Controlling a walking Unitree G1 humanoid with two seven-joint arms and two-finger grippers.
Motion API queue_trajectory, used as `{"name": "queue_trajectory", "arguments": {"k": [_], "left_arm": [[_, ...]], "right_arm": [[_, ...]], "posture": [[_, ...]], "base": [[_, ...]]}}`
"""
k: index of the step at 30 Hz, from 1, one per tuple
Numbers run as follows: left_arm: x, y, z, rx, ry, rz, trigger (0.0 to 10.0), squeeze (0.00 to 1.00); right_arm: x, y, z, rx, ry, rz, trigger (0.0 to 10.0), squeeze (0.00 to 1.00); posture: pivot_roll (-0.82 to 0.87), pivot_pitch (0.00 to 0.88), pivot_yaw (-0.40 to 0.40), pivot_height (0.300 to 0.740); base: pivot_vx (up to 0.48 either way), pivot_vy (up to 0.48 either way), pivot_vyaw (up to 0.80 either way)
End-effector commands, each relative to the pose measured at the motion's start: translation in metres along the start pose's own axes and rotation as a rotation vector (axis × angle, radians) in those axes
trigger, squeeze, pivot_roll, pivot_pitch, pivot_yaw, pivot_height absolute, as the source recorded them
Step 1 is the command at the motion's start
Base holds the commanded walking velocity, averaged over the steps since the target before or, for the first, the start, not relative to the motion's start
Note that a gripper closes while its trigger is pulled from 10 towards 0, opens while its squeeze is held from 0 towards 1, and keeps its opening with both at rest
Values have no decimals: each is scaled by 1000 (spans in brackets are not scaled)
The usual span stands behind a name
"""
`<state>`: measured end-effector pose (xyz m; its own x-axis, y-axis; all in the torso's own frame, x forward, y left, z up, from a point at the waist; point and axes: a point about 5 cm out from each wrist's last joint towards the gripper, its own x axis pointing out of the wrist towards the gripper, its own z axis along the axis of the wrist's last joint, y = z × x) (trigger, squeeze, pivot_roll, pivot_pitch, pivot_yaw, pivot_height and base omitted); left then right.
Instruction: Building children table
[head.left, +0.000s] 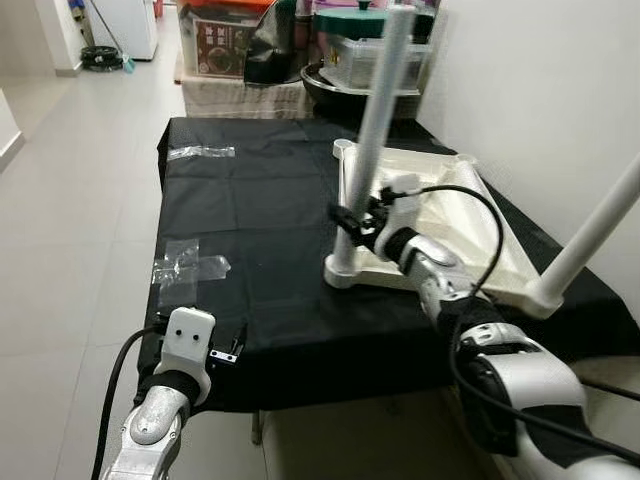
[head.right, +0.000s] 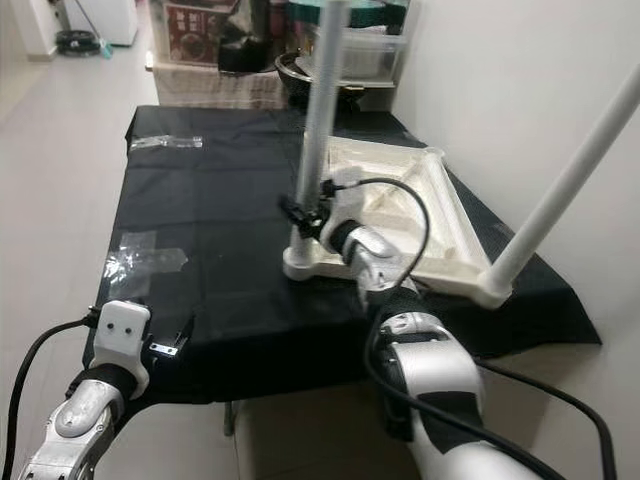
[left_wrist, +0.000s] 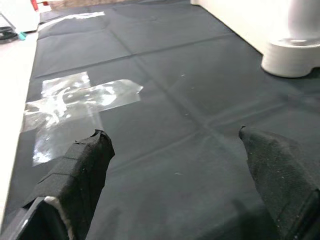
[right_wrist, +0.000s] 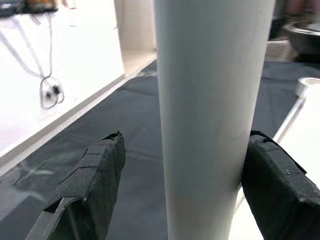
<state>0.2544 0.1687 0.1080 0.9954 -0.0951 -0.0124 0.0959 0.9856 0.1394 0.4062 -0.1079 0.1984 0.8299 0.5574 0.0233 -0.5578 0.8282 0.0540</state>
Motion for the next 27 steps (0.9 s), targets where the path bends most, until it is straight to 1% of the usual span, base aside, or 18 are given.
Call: {"name": "queue_trajectory", "arguments": {"k": [1,2,5,7,8,11,12,13,15,16,19,20,26,27], "left_arm": [[-2,0,0,11,-1,5,10000,0],[-2,0,0,12,-1,5,10000,0],[-3,0,0,12,-1,6,10000,0],[-3,0,0,10,-1,8,10000,0],[-3,0,0,10,-1,8,10000,0],[-4,0,-1,10,0,13,10000,0],[-4,0,-1,10,0,13,10000,0],[-4,-1,-1,9,0,14,10000,0],[-4,-1,-1,9,0,14,10000,0],[-4,-1,-1,8,0,15,10000,0],[-3,-2,-1,7,0,16,10000,0],[-3,-3,-1,4,-1,18,10000,0],[-5,-2,-2,4,2,21,10000,0],[-5,-2,-2,4,3,20,10000,0]], "right_arm": [[8,17,-4,-26,28,83,10000,0],[9,20,-4,-30,30,94,10000,0],[10,21,-4,-33,32,100,10000,0],[13,31,-6,-49,40,150,10000,0],[13,31,-6,-49,40,150,10000,0],[20,50,-7,-88,50,238,10000,0],[20,50,-7,-88,50,238,10000,0],[23,56,-6,-102,51,255,10000,0],[23,56,-6,-102,51,255,10000,0],[26,60,-4,-123,47,248,10000,0],[29,64,0,-134,39,240,10000,0],[34,71,5,-150,26,237,10000,0],[37,77,7,-167,16,218,10000,0],[38,80,7,-166,13,213,10000,0]], "posture": [[112,0,-158,740],[112,0,-158,740],[112,0,-158,740],[115,0,-162,740],[115,0,-162,740],[116,0,-171,740],[116,0,-171,740],[115,0,-175,740],[115,0,-175,740],[118,0,-177,740],[123,0,-182,740],[127,0,-184,740],[125,0,-185,740],[122,0,-182,740]], "base": [[0,0,0],[0,0,0],[0,0,0],[0,0,0],[0,0,0],[0,0,0],[0,0,0],[0,0,0],[0,0,0],[0,0,0],[0,0,0],[0,0,0],[0,0,0],[0,0,0]]}}
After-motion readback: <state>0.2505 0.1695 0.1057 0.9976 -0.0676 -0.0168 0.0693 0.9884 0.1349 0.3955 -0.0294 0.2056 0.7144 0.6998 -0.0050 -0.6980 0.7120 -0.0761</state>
